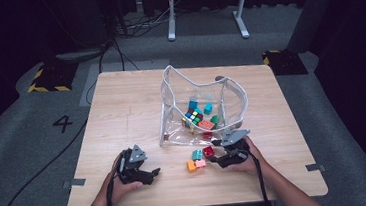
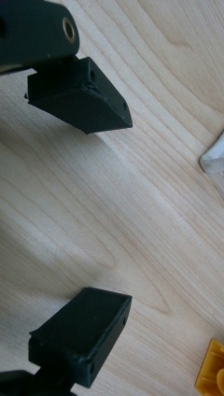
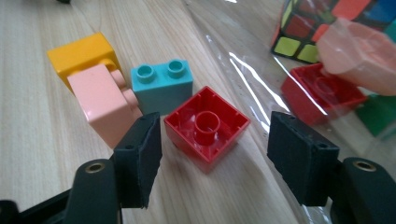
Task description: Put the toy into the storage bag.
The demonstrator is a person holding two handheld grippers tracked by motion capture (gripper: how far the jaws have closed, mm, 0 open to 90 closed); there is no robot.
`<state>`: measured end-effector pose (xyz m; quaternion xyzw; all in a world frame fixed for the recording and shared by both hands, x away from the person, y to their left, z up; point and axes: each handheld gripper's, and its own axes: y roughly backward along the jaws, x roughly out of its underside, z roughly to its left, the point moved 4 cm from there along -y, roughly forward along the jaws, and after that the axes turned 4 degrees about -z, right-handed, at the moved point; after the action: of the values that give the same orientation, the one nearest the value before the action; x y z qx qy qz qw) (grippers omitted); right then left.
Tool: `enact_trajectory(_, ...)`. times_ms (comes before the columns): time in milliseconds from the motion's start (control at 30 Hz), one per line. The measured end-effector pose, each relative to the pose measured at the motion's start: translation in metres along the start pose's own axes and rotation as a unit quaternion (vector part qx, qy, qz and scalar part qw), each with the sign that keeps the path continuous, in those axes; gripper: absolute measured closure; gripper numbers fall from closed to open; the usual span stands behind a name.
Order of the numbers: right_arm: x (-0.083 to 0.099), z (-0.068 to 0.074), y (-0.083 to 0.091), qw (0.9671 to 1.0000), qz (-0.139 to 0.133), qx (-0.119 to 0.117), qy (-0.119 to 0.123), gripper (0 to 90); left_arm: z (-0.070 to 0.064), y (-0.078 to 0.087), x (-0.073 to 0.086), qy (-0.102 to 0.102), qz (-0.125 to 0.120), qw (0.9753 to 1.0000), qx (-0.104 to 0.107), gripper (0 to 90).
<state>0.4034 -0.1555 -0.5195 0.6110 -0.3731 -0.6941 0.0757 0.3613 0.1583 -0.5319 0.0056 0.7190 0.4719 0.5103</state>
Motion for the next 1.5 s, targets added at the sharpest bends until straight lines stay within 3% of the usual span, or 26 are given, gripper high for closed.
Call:
enact_trajectory(33, 0.000, -0.004, -0.002, 0.9998, 0.000, -0.002, 0.018, 35.4, 0.000, 0.000, 0.000, 0.000, 0.000, 1.0000, 0.000, 14.4)
enact_trajectory(267, -0.004, 0.000, -0.011, 1.0000, 0.004, 0.000, 0.007, 35.2, 0.000, 0.000, 0.000, 0.000, 0.000, 1.0000, 0.000, 14.4)
enact_trajectory(400, -0.007, -0.001, -0.014, 1.0000, -0.007, -0.002, 0.005, 37.7, 0.000, 0.000, 0.000, 0.000, 0.000, 1.0000, 0.000, 14.4)
enact_trajectory(500, -0.006, 0.000, -0.015, 1.0000, 0.000, 0.000, 0.002, 44.1, 0.000, 0.000, 0.000, 0.000, 0.000, 1.0000, 0.000, 14.4)
enact_trajectory(533, -0.005, -0.003, -0.015, 0.9998, 0.002, 0.005, 0.020, 44.1, 0.000, 0.000, 0.000, 0.000, 0.000, 1.0000, 0.000, 14.4)
enact_trajectory(833, -0.003, 0.001, -0.009, 0.9995, 0.005, 0.007, 0.030, 47.2, 0.000, 0.000, 0.000, 0.000, 0.000, 1.0000, 0.000, 14.4)
enact_trajectory(900, -0.001, 0.005, -0.002, 0.9999, 0.007, 0.003, 0.009, 47.2, 0.000, 0.000, 0.000, -0.001, -0.001, 1.0000, 0.000, 14.3)
enact_trajectory(1000, -0.001, 0.005, 0.004, 0.9999, 0.008, 0.007, 0.007, 47.3, 0.000, -0.001, -0.001, 0.000, -0.002, 1.0000, 0.002, 14.1)
enact_trajectory(1100, -0.001, 0.003, 0.014, 0.9998, -0.010, 0.002, 0.019, 47.3, 0.000, -0.001, -0.001, 0.000, -0.002, 1.0000, 0.002, 14.1)
enact_trajectory(1200, 0.003, 0.003, 0.031, 0.9999, -0.010, 0.004, 0.000, 47.4, 0.000, -0.001, -0.001, 0.000, -0.002, 1.0000, 0.002, 14.1)
enact_trajectory(1300, 0.004, 0.000, 0.038, 0.9995, -0.025, 0.004, 0.017, 47.4, 0.000, -0.001, 0.000, 0.001, -0.002, 1.0000, 0.003, 14.2)
enact_trajectory(1500, 0.016, -0.009, 0.070, 0.9989, -0.036, 0.029, 0.005, 47.4, 0.000, -0.001, 0.000, 0.001, -0.002, 1.0000, 0.001, 14.3)
